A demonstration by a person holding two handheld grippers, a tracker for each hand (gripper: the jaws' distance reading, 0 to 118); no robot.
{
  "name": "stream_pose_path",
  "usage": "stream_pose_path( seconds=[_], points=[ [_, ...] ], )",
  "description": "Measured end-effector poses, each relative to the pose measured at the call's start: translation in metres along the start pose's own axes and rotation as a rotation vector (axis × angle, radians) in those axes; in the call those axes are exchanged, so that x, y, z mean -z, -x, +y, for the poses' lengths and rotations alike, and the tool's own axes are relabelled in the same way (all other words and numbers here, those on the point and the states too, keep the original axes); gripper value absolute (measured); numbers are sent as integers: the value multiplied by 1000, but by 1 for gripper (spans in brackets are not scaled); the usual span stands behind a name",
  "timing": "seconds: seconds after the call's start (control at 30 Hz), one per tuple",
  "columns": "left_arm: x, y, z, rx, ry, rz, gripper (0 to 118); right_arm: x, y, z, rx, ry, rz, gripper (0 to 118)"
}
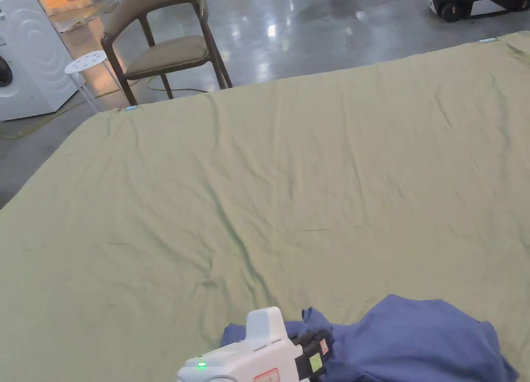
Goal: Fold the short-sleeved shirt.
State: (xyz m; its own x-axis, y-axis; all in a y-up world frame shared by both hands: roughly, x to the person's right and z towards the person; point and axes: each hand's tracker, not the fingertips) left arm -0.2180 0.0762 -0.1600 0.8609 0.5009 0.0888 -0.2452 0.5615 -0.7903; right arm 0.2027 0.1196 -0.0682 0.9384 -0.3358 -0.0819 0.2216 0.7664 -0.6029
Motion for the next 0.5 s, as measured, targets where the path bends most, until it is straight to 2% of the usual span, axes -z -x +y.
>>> stream_pose_path(
  seconds=[0.03, 0.07, 0.17, 0.23, 0.27, 0.33, 0.37, 0.4, 0.5],
  points=[
    [5, -3, -2, 2, 4, -8, 4, -1, -3, -2, 2, 5, -11, 0],
    [8, -4, -1, 5, 19, -32, 19, -2, -5, -5, 5, 9, -19, 0],
    [-3, 0, 0, -14, -38, -94, 78, -1, -11, -11, 21, 23, -29, 0],
    [-21, 9, 3, -52, -115, -79, 75, -3, -13, -13, 25, 25, -31, 0],
    [-28, 15, 4, -75, -133, -59, 65, -3, -13, -14, 26, 27, -32, 0],
    [-35, 28, 1, -136, -174, -28, 31, -2, -15, -14, 30, 30, -30, 0],
    [-33, 35, 2, -171, -159, -41, 6, -2, -15, -15, 33, 30, -28, 0],
    [-28, 40, 0, -197, -131, -53, 3, -1, -15, -15, 37, 30, -26, 0],
    [0, 40, -12, -198, -28, -137, 2, 1, -14, -16, 48, 32, -23, 0]
  ],
)
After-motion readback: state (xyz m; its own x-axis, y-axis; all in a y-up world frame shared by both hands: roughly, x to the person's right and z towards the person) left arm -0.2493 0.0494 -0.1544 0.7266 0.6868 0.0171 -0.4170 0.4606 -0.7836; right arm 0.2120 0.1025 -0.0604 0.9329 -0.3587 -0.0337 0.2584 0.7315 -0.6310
